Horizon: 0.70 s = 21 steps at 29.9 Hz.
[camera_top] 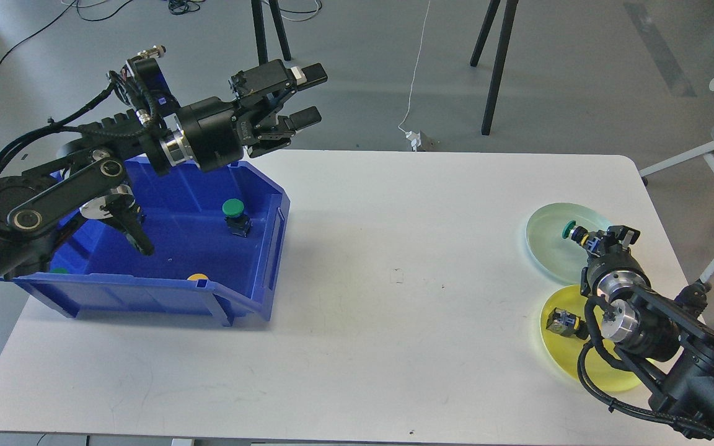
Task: Pass button and place on color plate
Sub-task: 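Open the right gripper and lift it away from the plate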
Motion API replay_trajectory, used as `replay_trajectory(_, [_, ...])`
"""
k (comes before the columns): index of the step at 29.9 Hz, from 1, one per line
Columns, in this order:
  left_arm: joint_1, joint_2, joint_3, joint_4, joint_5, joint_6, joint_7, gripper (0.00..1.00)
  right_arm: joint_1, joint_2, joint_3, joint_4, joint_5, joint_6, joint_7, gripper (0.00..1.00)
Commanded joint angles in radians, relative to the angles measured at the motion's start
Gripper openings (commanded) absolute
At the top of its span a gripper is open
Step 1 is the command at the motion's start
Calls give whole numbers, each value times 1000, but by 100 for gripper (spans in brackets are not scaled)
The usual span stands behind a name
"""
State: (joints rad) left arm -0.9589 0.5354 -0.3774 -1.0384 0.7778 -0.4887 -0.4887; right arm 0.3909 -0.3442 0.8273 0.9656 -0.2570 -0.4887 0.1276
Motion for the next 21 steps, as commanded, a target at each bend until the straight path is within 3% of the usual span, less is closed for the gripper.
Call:
replay_trajectory(1, [0, 0, 0, 0, 0, 0, 0, 94, 0, 1, 1, 15, 1, 0, 3, 100])
replay_trajectory(7, [3, -8, -1, 0, -37, 0, 0, 94, 0, -25, -2, 160, -2, 0, 7, 100])
replay_trajectory(12, [31, -2, -24, 15, -175, 0, 0, 95, 0, -197, 12, 396, -15, 0, 61, 100])
replay_trajectory(15, [78, 6, -76, 63, -312, 0, 0, 95, 0, -265, 62, 441, -15, 314, 92, 100])
replay_trajectory(21, [207, 25, -221, 147, -488, 0, 0, 95, 0, -272, 166, 417, 21, 822, 109, 100])
